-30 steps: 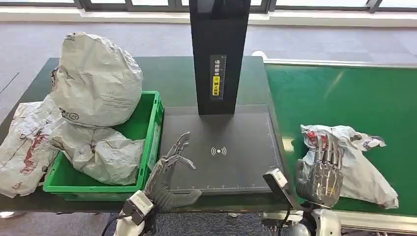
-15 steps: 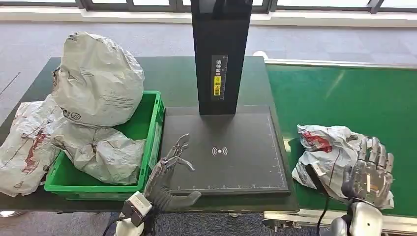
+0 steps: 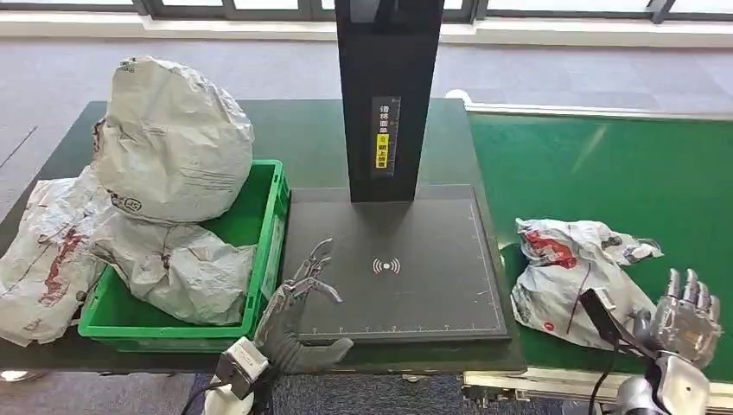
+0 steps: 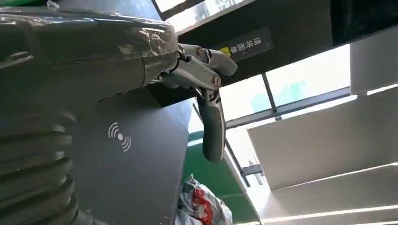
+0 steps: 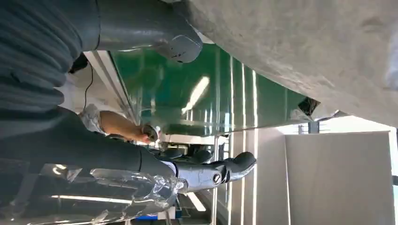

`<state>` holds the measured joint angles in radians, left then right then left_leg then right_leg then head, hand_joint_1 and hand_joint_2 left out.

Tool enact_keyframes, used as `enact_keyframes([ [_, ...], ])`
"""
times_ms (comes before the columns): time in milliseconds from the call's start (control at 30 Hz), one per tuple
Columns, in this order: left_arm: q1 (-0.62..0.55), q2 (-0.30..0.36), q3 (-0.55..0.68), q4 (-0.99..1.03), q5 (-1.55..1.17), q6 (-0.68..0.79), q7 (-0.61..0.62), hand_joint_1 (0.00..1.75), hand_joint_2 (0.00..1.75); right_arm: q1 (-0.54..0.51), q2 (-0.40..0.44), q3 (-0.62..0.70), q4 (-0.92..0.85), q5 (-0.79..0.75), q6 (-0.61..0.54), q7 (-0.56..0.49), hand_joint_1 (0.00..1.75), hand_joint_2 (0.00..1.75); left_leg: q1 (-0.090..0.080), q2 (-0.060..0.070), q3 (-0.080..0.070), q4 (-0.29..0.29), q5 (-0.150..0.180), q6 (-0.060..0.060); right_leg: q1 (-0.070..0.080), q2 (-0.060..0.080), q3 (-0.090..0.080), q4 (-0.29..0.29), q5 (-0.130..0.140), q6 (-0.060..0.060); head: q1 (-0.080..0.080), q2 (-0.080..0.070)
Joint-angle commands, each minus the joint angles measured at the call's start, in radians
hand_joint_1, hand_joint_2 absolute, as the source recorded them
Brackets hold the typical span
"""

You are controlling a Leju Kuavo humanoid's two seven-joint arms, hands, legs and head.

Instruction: Moved the parcel from conveyor to table for the left to box.

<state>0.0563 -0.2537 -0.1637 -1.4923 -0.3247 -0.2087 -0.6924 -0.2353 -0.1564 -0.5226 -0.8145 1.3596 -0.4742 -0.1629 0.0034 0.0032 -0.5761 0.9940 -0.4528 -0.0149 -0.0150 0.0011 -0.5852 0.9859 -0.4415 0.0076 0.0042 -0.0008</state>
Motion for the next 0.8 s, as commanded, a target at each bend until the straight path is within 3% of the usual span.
enact_keyframes([
  [33, -0.012, -0.001, 0.038, 0.045, -0.011, 0.024, 0.013, 0.0, 1.75, -0.12, 0.017, -0.037, 0.26, -0.005, 0.001, -0.009, 0.0, 1.75, 0.001, 0.002, 0.005, -0.003, 0.0, 0.0, 0.001, 0.002, 0.005, -0.005, 0.001, -0.001, 0.0, 0.0],
  [133, -0.035, 0.001, 0.043, 0.076, -0.006, 0.025, 0.029, 0.0, 1.75, -0.168, 0.067, -0.052, 0.339, -0.06, 0.014, -0.063, 0.0, 1.75, 0.001, 0.003, 0.003, -0.001, 0.0, 0.0, 0.001, 0.003, 0.002, -0.002, 0.001, -0.001, 0.0, 0.0],
  [167, -0.044, 0.0, 0.045, 0.089, -0.005, 0.026, 0.03, 0.0, 1.75, -0.182, 0.084, -0.056, 0.357, -0.081, 0.018, -0.094, 0.0, 0.0, 0.001, 0.004, 0.004, -0.002, 0.0, 0.0, 0.001, 0.003, 0.003, -0.003, 0.002, -0.001, 0.0, 0.0],
  [233, -0.056, -0.001, 0.043, 0.101, -0.007, 0.031, 0.032, 0.0, 1.75, -0.186, 0.124, -0.057, 0.363, -0.119, 0.029, -0.148, 0.0, 0.0, 0.002, 0.006, 0.003, -0.002, 0.0, 0.0, 0.002, 0.005, 0.003, -0.003, 0.002, -0.001, 0.0, 0.0],
  [267, -0.057, -0.001, 0.043, 0.101, -0.008, 0.031, 0.032, 0.0, 1.75, -0.184, 0.128, -0.056, 0.362, -0.12, 0.026, -0.148, 0.0, 1.75, 0.001, 0.006, 0.003, -0.002, 0.0, 0.0, 0.001, 0.005, 0.003, -0.003, 0.002, -0.001, 0.0, 0.0],
  [367, -0.062, 0.003, 0.031, 0.112, -0.026, 0.051, 0.054, 0.0, 1.75, -0.171, 0.193, -0.06, 0.335, -0.202, 0.121, -0.217, 0.0, 1.75, 0.002, 0.004, 0.003, -0.001, 0.0, -0.001, 0.002, 0.003, 0.002, -0.002, 0.001, -0.001, 0.0, 0.0],
  [533, -0.085, 0.003, 0.021, 0.154, -0.035, 0.07, 0.063, 0.0, 1.75, -0.132, 0.254, -0.044, 0.27, -0.476, 0.483, -0.403, 0.0, 1.75, 0.002, 0.004, 0.004, -0.002, 0.0, -0.001, 0.003, 0.003, 0.003, -0.002, 0.001, -0.001, 0.0, 0.0],
  [567, -0.091, 0.001, 0.02, 0.159, -0.035, 0.072, 0.064, 0.0, 1.75, -0.116, 0.266, -0.03, 0.251, -0.521, 0.519, -0.418, 1.48, 1.75, 0.002, 0.003, 0.003, -0.001, 0.001, -0.001, 0.002, 0.003, 0.002, -0.001, 0.001, -0.001, 0.0, 0.0],
  [600, -0.097, -0.001, 0.021, 0.162, -0.035, 0.076, 0.066, 0.0, 1.75, -0.09, 0.277, -0.002, 0.217, -0.566, 0.576, -0.452, 1.75, 1.75, 0.002, 0.003, 0.004, -0.002, 0.001, -0.001, 0.002, 0.002, 0.003, -0.002, 0.001, -0.001, 0.0, 0.0],
  [800, -0.093, -0.004, 0.022, 0.152, -0.037, 0.078, 0.069, 0.0, 1.75, -0.071, 0.284, 0.023, 0.185, -0.601, 0.594, -0.456, 1.75, 1.75, 0.002, 0.008, 0.004, -0.001, 0.0, -0.001, 0.002, 0.006, 0.001, -0.001, 0.001, -0.001, 0.0, 0.0],
])
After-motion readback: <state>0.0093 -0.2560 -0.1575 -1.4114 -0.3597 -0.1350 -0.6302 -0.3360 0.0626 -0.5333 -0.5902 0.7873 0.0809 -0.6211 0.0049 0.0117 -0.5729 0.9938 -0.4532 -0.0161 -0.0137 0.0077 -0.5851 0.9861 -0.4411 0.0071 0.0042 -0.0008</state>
